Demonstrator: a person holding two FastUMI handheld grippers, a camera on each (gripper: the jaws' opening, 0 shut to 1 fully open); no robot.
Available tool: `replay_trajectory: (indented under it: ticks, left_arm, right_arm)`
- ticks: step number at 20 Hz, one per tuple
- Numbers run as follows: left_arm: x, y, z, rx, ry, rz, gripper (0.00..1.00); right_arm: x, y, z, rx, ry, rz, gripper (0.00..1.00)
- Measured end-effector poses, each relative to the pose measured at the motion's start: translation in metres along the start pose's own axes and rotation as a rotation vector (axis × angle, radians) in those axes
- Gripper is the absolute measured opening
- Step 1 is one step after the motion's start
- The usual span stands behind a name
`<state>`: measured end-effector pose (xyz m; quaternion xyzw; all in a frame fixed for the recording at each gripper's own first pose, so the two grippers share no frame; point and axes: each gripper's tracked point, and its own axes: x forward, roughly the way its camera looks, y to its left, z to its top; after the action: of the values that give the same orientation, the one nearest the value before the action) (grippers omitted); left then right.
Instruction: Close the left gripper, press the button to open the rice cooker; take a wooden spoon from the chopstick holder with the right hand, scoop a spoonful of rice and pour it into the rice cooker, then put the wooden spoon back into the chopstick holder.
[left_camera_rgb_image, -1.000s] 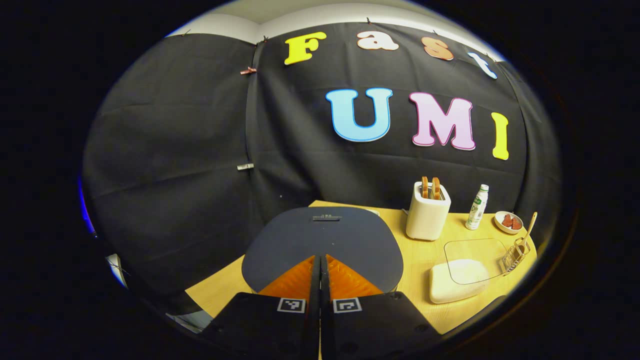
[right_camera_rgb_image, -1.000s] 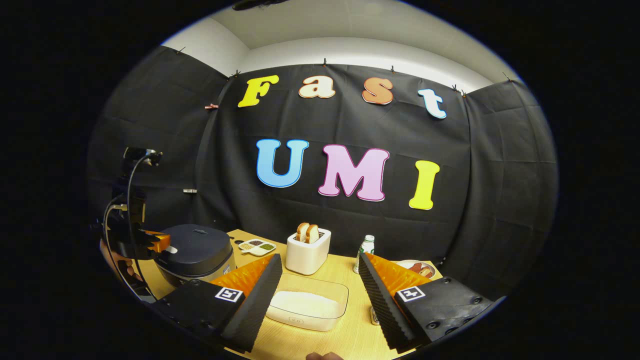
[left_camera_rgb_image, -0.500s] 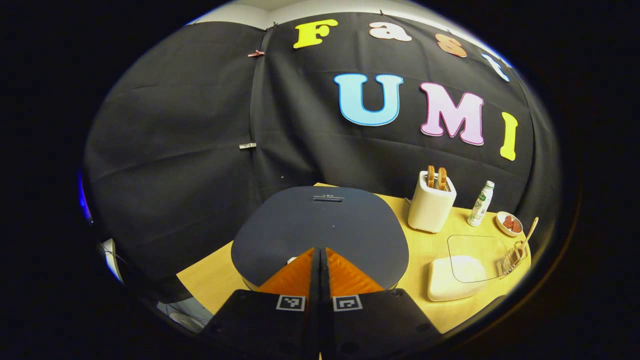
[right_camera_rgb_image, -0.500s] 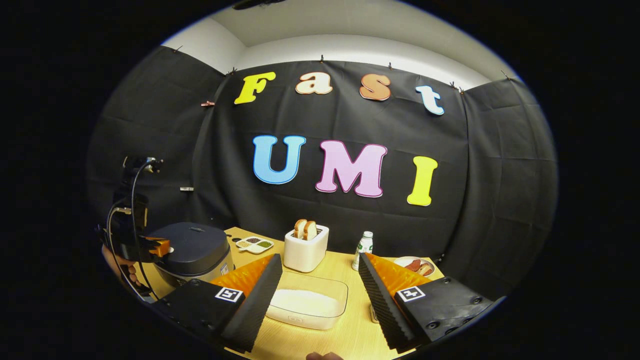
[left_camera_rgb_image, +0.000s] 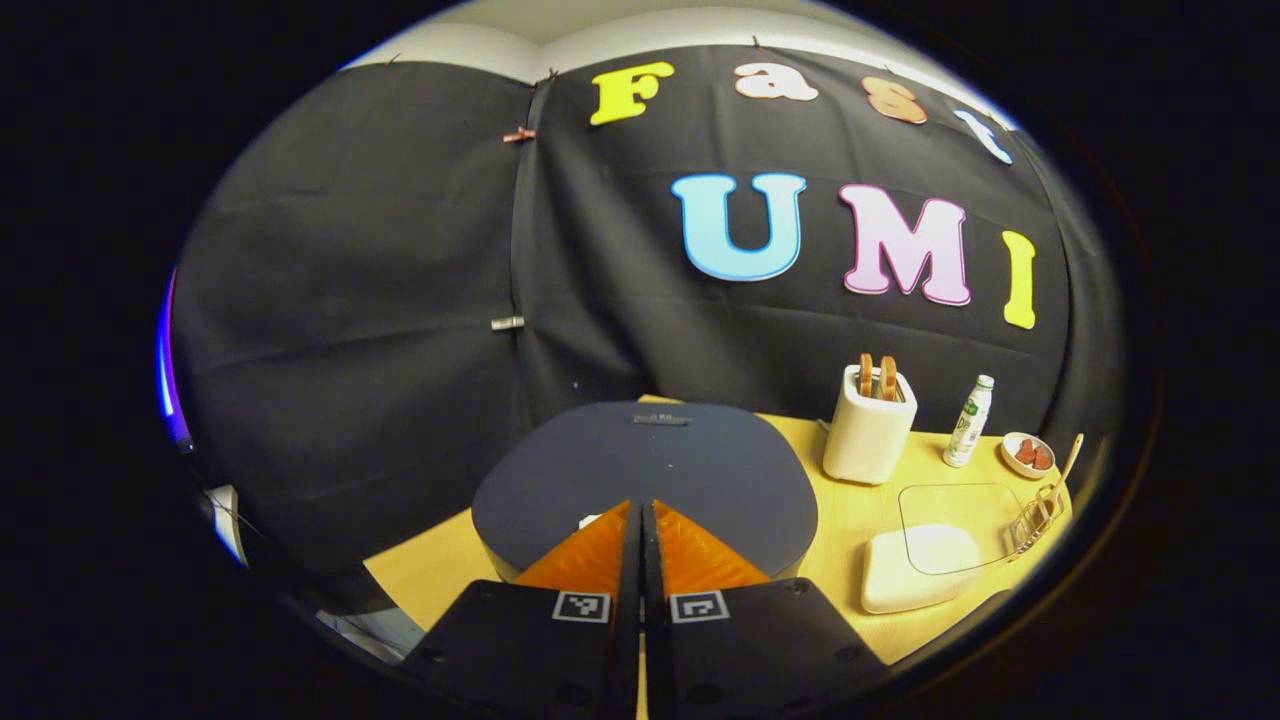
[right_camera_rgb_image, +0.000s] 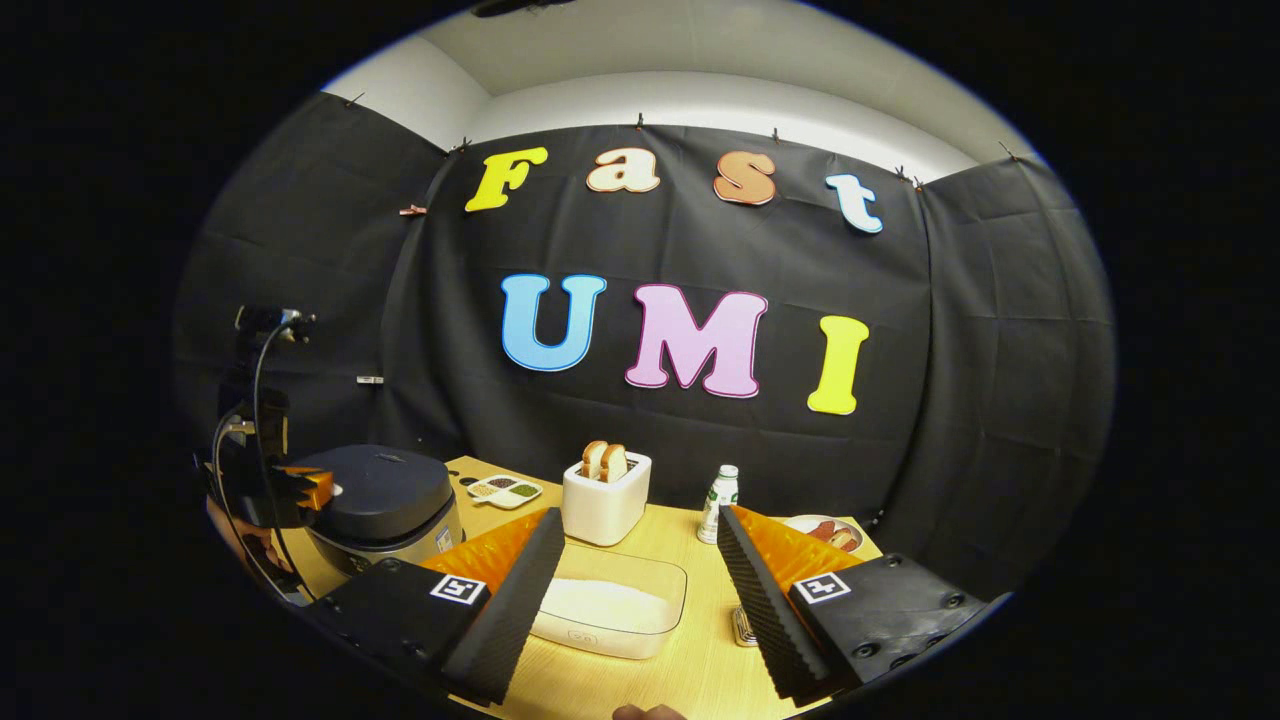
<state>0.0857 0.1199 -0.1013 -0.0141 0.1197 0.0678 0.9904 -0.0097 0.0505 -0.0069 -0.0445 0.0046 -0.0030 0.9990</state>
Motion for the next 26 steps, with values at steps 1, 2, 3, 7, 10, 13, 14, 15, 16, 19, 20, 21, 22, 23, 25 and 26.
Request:
replay_trajectory:
  ticks: [1, 2, 3, 7, 10, 13, 14, 15, 16, 19, 20, 21, 22, 23, 25, 26]
  left_arm:
    - [-0.003, -0.003, 0.013, 0.009, -0.031, 0.003, 0.12]
    - [-0.007, -0.005, 0.028, 0.019, -0.068, 0.003, 0.15]
    - [-0.011, -0.007, 0.040, 0.032, -0.098, 0.002, 0.24]
    - [-0.032, -0.015, 0.081, 0.035, -0.194, -0.019, 0.54]
    - [-0.043, -0.015, 0.091, 0.019, -0.222, -0.029, 0.76]
    - [-0.053, -0.002, 0.102, 0.018, -0.264, 0.012, 0.80]
    - [-0.056, -0.001, 0.105, 0.018, -0.275, 0.018, 0.80]
    - [-0.058, 0.000, 0.107, 0.024, -0.284, 0.028, 0.79]
    - [-0.060, 0.002, 0.111, 0.027, -0.298, 0.031, 0.78]
    - [-0.068, 0.002, 0.120, 0.052, -0.337, 0.032, 0.75]
    - [-0.071, 0.002, 0.125, 0.062, -0.355, 0.029, 0.74]
    - [-0.075, -0.001, 0.129, 0.069, -0.374, 0.020, 0.71]
    - [-0.075, -0.005, 0.130, 0.069, -0.379, -0.004, 0.70]
    - [-0.075, -0.011, 0.129, 0.054, -0.379, -0.034, 0.69]
    - [-0.075, -0.011, 0.127, 0.027, -0.373, -0.059, 0.69]
    - [-0.074, -0.009, 0.126, 0.017, -0.372, -0.058, 0.68]
  right_arm:
    - [-0.001, -0.002, 0.000, 0.002, 0.000, -0.002, 0.95]
    - [-0.001, -0.003, 0.000, 0.004, 0.000, -0.003, 0.95]
    - [-0.002, -0.004, 0.002, 0.004, -0.002, -0.005, 0.96]
    - [-0.005, -0.007, 0.003, 0.011, -0.005, -0.007, 0.95]
    - [-0.007, -0.010, 0.003, 0.013, -0.008, -0.011, 0.95]
    - [-0.009, -0.015, 0.002, 0.013, -0.007, -0.019, 0.95]
    - [-0.009, -0.015, 0.002, 0.016, -0.005, -0.022, 0.95]
    - [-0.009, -0.016, 0.002, 0.018, -0.004, -0.026, 0.95]
    - [-0.010, -0.017, 0.003, 0.017, -0.005, -0.031, 0.96]
    - [-0.012, -0.018, 0.005, 0.011, -0.009, -0.040, 0.95]
    - [-0.012, -0.016, 0.005, 0.007, -0.010, -0.042, 0.95]
    - [-0.011, -0.015, 0.006, 0.001, -0.011, -0.042, 0.95]
    - [-0.010, -0.014, 0.007, -0.005, -0.013, -0.040, 0.95]
    - [-0.010, -0.013, 0.007, -0.015, -0.013, -0.042, 0.95]
    - [-0.007, -0.016, 0.011, -0.047, -0.031, -0.050, 0.95]
    - [-0.005, -0.019, 0.013, -0.061, -0.038, -0.055, 0.96]
